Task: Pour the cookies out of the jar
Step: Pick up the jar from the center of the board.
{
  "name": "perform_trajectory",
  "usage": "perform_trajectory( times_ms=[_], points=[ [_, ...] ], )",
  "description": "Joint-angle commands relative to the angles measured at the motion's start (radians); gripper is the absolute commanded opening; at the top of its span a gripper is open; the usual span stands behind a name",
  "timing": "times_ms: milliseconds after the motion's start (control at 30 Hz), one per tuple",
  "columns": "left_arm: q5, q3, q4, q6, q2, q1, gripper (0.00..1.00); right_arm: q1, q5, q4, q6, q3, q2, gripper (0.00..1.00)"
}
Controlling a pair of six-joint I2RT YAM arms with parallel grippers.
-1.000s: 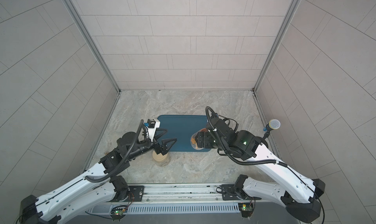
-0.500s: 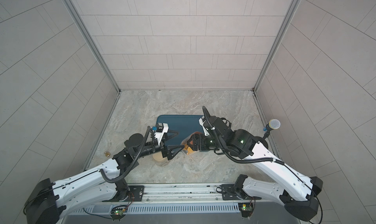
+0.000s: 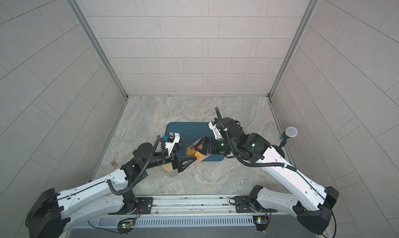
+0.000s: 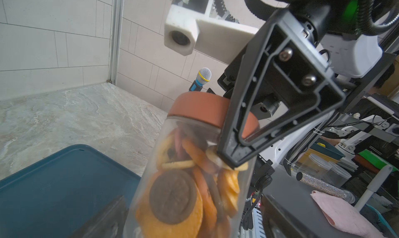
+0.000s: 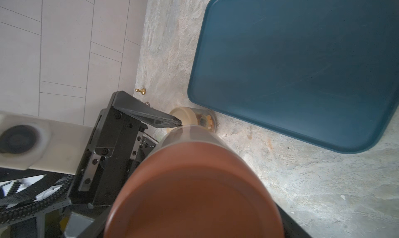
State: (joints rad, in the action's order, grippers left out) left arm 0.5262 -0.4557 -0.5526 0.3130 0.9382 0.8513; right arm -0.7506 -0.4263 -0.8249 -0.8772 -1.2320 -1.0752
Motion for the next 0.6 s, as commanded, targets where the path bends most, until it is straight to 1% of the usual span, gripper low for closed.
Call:
perform_trajectory(
  times_ms=[0,133,400,567],
  points=[
    [-0.006,0.0,0.011,-0.026,-0.012,0.005,1.0,0.025,-0.117,0.159,-0.035,-0.019,0.007,0.0],
    [-0.009,-0.021,0.071,-0.056,0.009,0.005,1.0,0.064,-0.195,0.18,-0.044,-0.024,-0.033,0.0],
    [-0.025,-0.046,0.053,-0.037,0.022,0.003,1.0,0.125,-0.322,0.251,-0.098,-0.046,-0.108,0.0],
    [-0.029,-0.041,0.029,-0.025,0.029,0.002,1.0,0.132,-0.357,0.266,-0.102,-0.087,-0.173,0.0]
  ],
)
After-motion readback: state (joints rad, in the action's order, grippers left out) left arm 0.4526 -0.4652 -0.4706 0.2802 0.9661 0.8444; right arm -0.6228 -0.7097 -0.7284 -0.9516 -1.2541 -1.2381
